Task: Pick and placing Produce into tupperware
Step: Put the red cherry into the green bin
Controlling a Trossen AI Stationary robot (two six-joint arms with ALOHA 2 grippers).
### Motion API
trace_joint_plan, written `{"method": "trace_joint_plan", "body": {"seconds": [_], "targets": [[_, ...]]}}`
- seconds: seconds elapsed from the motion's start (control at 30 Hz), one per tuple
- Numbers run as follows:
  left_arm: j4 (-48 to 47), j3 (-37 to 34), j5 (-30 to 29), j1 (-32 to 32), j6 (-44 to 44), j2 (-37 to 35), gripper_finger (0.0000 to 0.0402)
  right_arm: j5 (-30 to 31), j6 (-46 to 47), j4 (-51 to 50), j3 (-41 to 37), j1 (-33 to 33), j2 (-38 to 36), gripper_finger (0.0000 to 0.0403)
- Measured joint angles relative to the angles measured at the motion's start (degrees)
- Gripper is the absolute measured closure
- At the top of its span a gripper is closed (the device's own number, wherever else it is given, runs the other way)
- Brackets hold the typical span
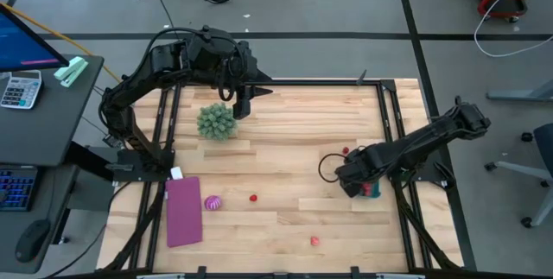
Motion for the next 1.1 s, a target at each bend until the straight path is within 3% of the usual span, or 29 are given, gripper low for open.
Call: {"method": "trace_joint_plan", "body": {"seconds": [0.2,0.43,0.6,0.87,1.1], "targets": [[0.04,0.0,0.0,0.0,0.02,0.0,0.0263,1.5,-1.02,-5.16,4.93,-3.51,-5.29,0.0099],[0.15,0.0,0.0,0.0,0.09,0.02,0.0254,15.42,-0.56,-3.16,8.24,-6.34,-10.83,0.0103],[0.04,0.0,0.0,0.0,0.11,0.02,0.0257,19.16,-3.18,-2.58,8.24,-8.81,-10.64,0.0104],[0.2,0.02,0.0,0.02,0.08,0.02,0.0262,17.91,-22.09,1.76,8.2,-17.64,-6.15,0.0117],[0.2,0.02,0.0,0.0,0.0,0.02,0.0253,6.74,-31.38,2.21,8.2,-25.86,4.36,0.0125]]}}
